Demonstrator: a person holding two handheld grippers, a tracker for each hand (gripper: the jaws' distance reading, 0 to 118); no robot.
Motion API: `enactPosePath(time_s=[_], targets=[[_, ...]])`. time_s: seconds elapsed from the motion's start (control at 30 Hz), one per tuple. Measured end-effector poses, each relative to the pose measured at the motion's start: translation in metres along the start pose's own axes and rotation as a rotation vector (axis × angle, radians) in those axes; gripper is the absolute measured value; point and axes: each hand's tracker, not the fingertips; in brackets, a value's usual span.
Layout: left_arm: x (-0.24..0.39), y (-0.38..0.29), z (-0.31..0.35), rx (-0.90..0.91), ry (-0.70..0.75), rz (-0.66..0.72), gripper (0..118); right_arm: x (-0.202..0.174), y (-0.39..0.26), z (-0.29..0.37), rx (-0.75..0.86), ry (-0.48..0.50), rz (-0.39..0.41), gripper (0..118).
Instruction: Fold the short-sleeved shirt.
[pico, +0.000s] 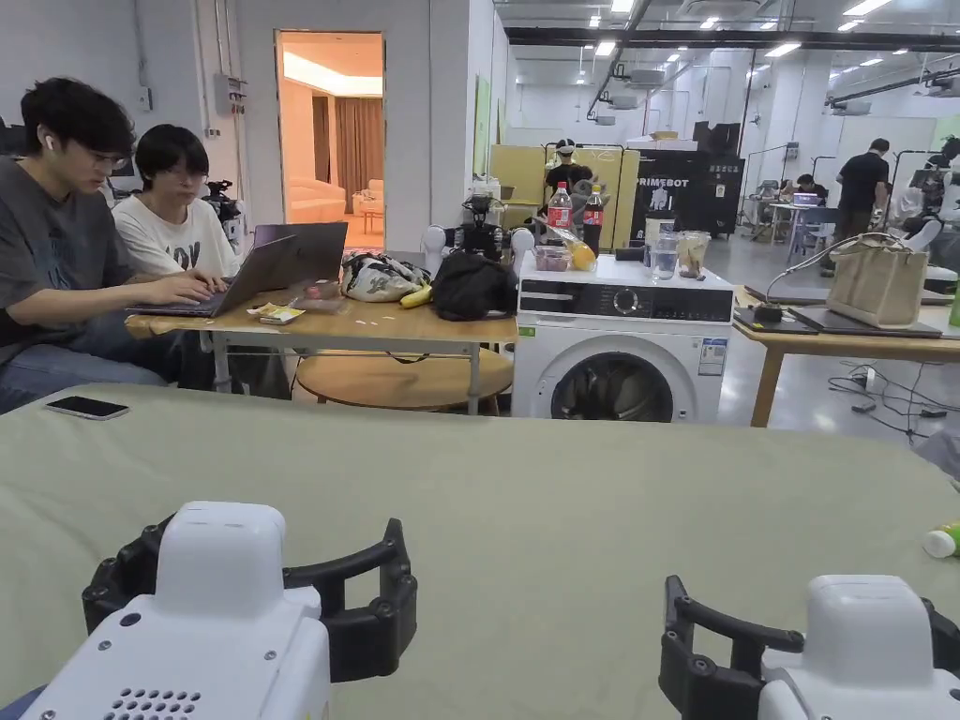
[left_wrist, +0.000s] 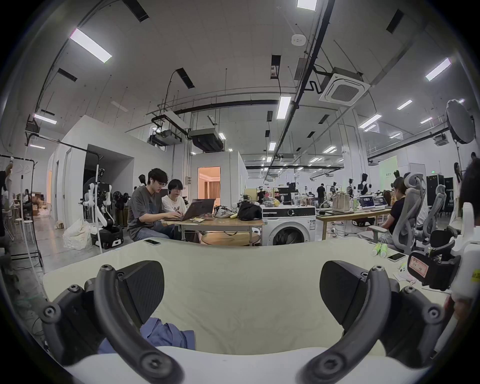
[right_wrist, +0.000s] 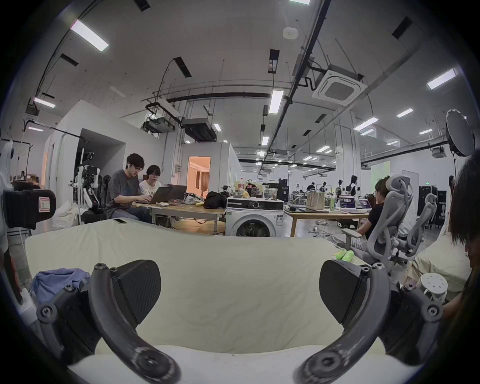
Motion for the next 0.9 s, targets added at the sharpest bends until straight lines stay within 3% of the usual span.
enactPosePath(time_s=[0.57, 0.9], targets=[[0.0000, -0.0005, 0.0043, 0.005, -0.024, -0.006, 118, 0.0020, 0.0003, 0.0052, 0.015, 0.003, -0.021, 118], [-0.0027, -0.0029, 0.0053, 0.004, -0.014, 0.008, 118, -0.0017, -0.0028, 0.0070, -0.006, 0.012, 0.027, 118]])
